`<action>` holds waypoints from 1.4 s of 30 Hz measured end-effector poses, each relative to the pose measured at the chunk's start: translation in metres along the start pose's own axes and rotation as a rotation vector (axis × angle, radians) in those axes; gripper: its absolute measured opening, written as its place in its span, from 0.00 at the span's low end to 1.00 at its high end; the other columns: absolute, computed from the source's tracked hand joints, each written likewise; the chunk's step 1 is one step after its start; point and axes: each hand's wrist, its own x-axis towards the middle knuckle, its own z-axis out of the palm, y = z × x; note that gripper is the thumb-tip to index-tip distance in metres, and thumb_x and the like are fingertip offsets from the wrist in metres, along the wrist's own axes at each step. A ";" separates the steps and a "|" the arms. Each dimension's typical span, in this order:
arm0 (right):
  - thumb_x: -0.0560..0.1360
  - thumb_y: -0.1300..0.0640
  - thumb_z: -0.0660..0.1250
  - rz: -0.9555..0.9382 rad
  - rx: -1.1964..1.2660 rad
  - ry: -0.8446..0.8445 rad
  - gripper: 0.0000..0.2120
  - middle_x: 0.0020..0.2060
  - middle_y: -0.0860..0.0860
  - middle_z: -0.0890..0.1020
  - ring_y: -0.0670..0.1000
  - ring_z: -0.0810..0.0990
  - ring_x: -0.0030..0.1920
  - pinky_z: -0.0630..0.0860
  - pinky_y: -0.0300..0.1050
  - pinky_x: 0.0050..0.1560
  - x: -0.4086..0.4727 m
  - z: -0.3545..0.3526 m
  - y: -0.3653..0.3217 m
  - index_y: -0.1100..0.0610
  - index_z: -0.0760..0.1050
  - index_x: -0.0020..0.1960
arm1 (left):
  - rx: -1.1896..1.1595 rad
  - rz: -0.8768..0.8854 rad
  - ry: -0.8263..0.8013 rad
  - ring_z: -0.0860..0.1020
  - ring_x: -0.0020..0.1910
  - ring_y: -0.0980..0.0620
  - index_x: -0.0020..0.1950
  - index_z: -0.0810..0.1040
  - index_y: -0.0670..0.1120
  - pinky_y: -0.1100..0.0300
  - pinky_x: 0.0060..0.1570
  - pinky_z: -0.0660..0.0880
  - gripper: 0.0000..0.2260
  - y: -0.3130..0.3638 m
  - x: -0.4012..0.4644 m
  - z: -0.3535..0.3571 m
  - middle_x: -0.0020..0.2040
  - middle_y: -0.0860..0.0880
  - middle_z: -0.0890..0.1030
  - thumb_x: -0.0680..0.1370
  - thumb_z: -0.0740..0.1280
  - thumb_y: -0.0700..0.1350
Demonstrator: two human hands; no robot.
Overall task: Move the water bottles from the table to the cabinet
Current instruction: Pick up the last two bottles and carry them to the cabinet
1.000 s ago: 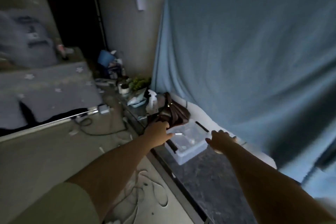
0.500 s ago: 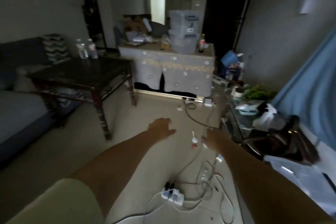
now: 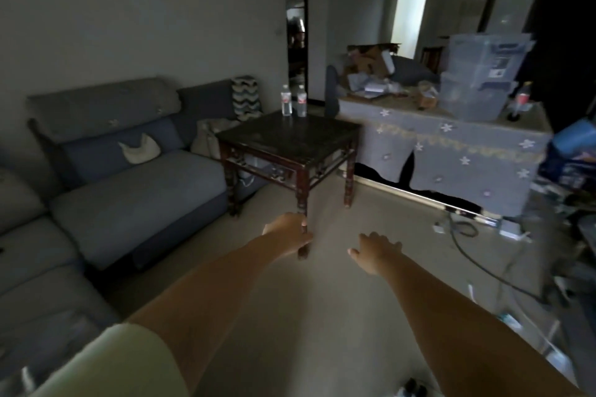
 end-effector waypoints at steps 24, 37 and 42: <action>0.81 0.42 0.53 -0.339 -0.155 -0.019 0.24 0.65 0.58 0.74 0.57 0.72 0.67 0.67 0.54 0.66 0.259 -0.065 -0.204 0.58 0.68 0.69 | -0.082 -0.334 0.083 0.74 0.64 0.45 0.68 0.72 0.48 0.49 0.62 0.73 0.20 -0.197 0.180 -0.077 0.66 0.46 0.75 0.77 0.65 0.53; 0.82 0.43 0.54 -0.406 -0.144 -0.042 0.24 0.67 0.57 0.74 0.56 0.72 0.67 0.69 0.55 0.68 0.387 -0.083 -0.303 0.57 0.68 0.70 | -0.038 -0.337 0.050 0.72 0.65 0.45 0.69 0.70 0.47 0.53 0.60 0.71 0.22 -0.304 0.314 -0.108 0.68 0.45 0.72 0.78 0.64 0.54; 0.82 0.44 0.54 -0.278 -0.001 -0.072 0.27 0.74 0.59 0.65 0.60 0.63 0.74 0.63 0.60 0.72 0.472 -0.089 -0.358 0.57 0.61 0.76 | -0.001 -0.251 -0.026 0.70 0.66 0.44 0.70 0.70 0.46 0.51 0.65 0.69 0.21 -0.371 0.401 -0.133 0.69 0.44 0.71 0.79 0.62 0.54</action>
